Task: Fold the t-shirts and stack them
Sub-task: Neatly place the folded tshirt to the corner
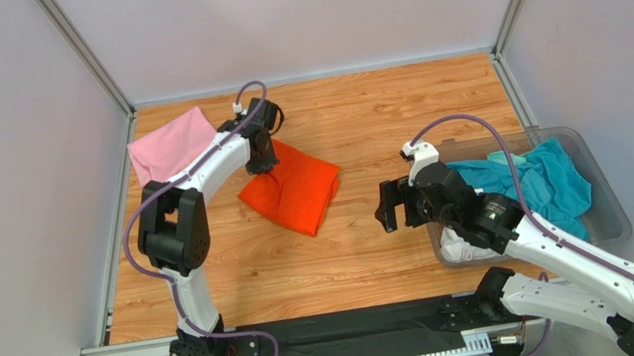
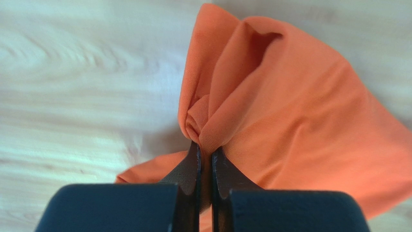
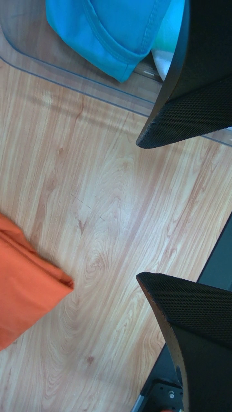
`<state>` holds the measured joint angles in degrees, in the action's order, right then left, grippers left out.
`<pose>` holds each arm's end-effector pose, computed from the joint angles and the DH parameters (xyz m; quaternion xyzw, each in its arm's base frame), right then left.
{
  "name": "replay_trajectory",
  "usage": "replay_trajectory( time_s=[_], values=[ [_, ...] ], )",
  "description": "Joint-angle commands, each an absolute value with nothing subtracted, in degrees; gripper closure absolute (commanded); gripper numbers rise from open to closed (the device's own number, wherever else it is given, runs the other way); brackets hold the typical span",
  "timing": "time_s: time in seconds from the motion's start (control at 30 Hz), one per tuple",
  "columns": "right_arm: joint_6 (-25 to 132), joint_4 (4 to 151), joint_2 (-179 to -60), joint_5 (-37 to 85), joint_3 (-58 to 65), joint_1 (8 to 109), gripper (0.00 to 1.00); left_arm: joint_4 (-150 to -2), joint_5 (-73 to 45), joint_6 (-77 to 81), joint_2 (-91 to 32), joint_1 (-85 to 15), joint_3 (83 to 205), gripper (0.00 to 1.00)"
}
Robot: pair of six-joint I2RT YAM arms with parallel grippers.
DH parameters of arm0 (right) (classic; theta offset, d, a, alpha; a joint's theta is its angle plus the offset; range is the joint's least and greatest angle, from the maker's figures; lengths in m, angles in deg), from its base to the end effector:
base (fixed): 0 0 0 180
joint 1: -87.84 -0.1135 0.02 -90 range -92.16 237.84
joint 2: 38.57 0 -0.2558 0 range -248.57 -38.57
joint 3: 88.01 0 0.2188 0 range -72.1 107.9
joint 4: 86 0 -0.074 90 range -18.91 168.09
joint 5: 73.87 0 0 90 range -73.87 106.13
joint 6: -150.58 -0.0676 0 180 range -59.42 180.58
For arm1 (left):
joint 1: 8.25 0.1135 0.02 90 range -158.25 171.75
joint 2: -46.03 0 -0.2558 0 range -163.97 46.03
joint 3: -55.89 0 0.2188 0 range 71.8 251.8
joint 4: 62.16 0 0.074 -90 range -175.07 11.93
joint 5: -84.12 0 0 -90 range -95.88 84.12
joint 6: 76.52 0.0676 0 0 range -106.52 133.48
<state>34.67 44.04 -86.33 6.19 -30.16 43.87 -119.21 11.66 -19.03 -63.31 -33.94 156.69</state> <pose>0.1314 0.1106 0.2511 -0.1054 0.8970 0.1774 0.3909 0.3497 -0.1456 0.1963 -0.0896 0.9623 0.0286 0.2550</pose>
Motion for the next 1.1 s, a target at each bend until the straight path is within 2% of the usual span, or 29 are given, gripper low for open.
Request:
replay_trajectory(
  time_s=[0.0, 0.27, 0.73, 1.07],
  values=[
    [37.99, 45.30, -85.41, 1.55, -30.52, 44.07, 0.00, -122.27, 16.10, -15.88, -66.73, -30.85, 166.07, 1.00],
    [39.14, 45.04, -85.50, -4.35, -30.26, 44.07, 0.00, -127.55, 19.09, -11.93, -73.24, -23.29, 181.57, 1.00],
    [39.14, 45.39, -85.76, -6.72, -30.87, 44.33, 0.00, -129.48, 20.84, -8.41, -69.73, -15.02, 188.69, 1.00],
    [39.14, 45.57, -86.29, -7.51, -30.70, 44.51, 0.00, -129.22, 18.65, -5.68, -71.04, -12.91, 197.66, 1.00]
  ],
)
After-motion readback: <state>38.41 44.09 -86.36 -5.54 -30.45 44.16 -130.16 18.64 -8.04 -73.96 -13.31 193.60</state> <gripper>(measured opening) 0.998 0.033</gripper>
